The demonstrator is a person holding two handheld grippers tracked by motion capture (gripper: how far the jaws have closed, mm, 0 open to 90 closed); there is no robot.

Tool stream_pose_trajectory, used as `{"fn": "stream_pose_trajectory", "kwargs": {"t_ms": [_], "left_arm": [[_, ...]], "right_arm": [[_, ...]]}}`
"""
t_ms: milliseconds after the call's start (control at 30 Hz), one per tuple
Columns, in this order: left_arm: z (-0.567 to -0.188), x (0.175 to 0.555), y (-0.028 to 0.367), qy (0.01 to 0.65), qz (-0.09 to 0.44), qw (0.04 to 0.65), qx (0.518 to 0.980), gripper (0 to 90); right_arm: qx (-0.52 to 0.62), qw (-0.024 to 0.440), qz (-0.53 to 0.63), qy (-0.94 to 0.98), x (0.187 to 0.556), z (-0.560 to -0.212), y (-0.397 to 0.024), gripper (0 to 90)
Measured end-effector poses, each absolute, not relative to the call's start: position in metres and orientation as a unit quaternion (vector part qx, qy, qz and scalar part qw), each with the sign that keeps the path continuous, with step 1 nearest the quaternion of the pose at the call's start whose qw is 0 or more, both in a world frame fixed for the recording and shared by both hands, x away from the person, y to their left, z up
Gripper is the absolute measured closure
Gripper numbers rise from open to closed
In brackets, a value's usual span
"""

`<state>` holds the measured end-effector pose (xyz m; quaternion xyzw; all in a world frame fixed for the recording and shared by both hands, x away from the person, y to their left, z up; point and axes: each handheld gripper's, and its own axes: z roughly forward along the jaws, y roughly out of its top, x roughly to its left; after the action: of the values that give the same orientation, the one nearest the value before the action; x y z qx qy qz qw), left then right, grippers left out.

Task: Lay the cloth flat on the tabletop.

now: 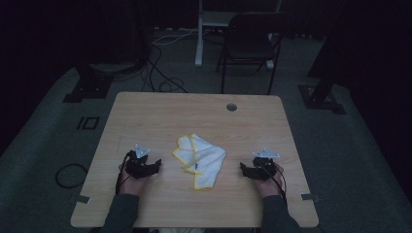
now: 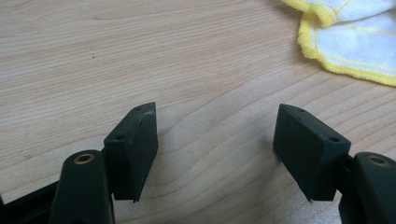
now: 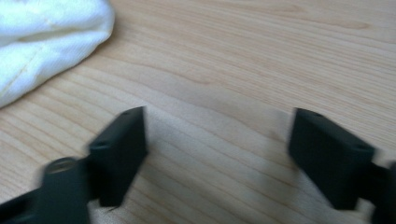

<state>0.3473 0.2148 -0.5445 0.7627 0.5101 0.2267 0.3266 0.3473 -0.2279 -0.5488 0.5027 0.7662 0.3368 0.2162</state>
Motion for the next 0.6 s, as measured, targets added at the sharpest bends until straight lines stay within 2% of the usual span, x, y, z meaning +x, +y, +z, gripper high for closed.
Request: {"fn": "stream_pose_trajectory", "kwargs": {"t_ms": [67,167,367,600], "left_arm": [[-0.545,0.347,0.215,0.510,0.227,0.327,0.763,31.5],[-0.545,0.347,0.215,0.510,0.227,0.326,0.763,31.5],[-0.544,0.347,0.214,0.513,0.228,0.326,0.761,31.7],[-0.544,0.346,0.213,0.512,0.226,0.324,0.763,34.5]], "right_arm": [[0.504,0.217,0.336,0.766,0.346,-0.548,-0.228,29.1],[0.504,0.217,0.336,0.766,0.346,-0.548,-0.227,29.9],[0.501,0.213,0.330,0.771,0.343,-0.544,-0.224,41.7],[0.477,0.217,0.345,0.779,0.336,-0.535,-0.217,49.8]]}}
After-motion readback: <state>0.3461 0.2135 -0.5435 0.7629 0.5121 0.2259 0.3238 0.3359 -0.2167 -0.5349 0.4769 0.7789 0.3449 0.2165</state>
